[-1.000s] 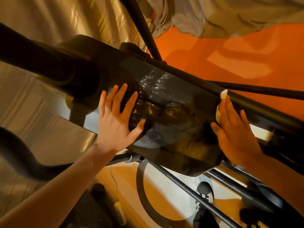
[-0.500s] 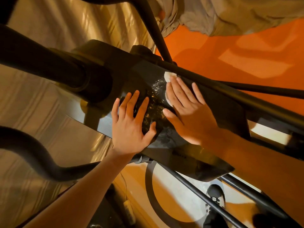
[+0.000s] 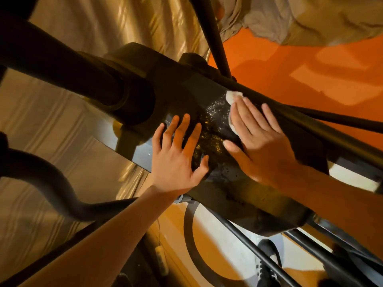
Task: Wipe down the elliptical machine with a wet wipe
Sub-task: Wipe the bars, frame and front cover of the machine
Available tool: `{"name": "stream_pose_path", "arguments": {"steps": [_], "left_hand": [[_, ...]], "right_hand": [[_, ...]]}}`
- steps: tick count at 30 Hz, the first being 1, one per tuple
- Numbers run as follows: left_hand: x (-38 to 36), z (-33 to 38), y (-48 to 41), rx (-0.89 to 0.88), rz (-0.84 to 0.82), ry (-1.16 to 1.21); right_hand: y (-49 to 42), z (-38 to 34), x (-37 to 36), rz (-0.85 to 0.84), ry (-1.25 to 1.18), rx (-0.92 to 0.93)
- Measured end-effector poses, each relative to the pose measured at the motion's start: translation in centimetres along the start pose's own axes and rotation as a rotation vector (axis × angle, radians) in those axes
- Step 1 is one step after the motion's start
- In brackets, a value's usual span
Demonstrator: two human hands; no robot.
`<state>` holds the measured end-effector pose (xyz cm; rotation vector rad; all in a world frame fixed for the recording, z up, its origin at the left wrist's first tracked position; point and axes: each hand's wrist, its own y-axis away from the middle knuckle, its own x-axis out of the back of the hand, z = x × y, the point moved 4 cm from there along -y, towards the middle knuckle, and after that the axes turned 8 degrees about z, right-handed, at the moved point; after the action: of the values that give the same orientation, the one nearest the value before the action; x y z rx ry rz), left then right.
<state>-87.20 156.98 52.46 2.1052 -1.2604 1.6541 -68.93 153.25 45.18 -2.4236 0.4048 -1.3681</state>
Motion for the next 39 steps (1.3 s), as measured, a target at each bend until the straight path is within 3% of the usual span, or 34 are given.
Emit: {"name": "stream_pose_path", "arguments": {"steps": [5,15,23,27,32,39], "left_hand": [[-0.1,-0.1,0.0,-0.010,-0.003,0.005],[-0.1,-0.1,0.2,-0.001,-0.038,-0.016],[-0.2,-0.1,0.2,-0.003,-0.104,-0.048],[-0.1,-0.1,0.2,0.005,-0.129,-0.047],[0.2,0.1,0.1,0.016,-0.125,-0.035],[-0.2,-0.1,0.4,-0.009,-0.129,-0.023]], "right_hand": [[-7.8,-2.9,-1.5,-0.057,-0.104,-0.024],[8.0,4.6,1.6,-0.066,-0.287,0.151],[3.1,3.7,0.9,-0.119,-0.227,0.322],[-3.1,0.1,-0.2,-0.054,-0.092,0.319],[-6.9,-2.6,-0.7,-0.115,-0.059,0.258],[0.9,1.9,0.9,-0.072,-0.146,0.201]]}}
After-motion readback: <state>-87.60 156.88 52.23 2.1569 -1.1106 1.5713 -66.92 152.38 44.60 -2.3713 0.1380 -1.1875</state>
